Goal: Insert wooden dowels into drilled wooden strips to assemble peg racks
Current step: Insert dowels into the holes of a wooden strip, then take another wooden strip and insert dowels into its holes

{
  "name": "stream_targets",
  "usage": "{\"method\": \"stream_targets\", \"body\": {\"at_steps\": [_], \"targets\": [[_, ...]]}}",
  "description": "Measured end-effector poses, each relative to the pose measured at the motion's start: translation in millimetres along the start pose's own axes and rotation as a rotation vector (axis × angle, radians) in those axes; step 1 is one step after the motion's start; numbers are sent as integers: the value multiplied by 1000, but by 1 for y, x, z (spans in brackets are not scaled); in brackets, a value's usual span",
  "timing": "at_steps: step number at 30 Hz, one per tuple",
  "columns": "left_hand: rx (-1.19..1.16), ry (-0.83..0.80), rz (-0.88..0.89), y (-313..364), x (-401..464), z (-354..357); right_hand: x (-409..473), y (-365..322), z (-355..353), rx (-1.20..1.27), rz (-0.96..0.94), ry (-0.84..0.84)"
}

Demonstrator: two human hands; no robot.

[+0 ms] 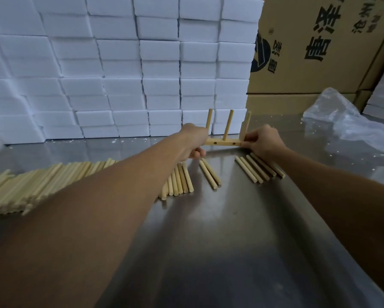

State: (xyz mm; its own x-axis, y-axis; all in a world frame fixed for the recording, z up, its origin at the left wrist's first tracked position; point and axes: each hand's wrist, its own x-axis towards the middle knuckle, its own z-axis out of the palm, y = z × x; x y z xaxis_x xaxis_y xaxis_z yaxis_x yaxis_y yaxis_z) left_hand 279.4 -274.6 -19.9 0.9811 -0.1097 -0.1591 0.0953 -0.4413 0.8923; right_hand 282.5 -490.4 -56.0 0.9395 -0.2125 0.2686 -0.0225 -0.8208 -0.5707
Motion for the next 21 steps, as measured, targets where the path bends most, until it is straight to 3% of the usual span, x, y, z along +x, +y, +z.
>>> {"method": "stream_targets", "body": {"at_steps": [10, 21], "targets": [[91, -23, -31, -9, 7, 3, 7, -1, 7, -44, 21, -13], [93, 149, 99, -19, -46, -20, -38, -19, -21, -38, -12, 110]]}}
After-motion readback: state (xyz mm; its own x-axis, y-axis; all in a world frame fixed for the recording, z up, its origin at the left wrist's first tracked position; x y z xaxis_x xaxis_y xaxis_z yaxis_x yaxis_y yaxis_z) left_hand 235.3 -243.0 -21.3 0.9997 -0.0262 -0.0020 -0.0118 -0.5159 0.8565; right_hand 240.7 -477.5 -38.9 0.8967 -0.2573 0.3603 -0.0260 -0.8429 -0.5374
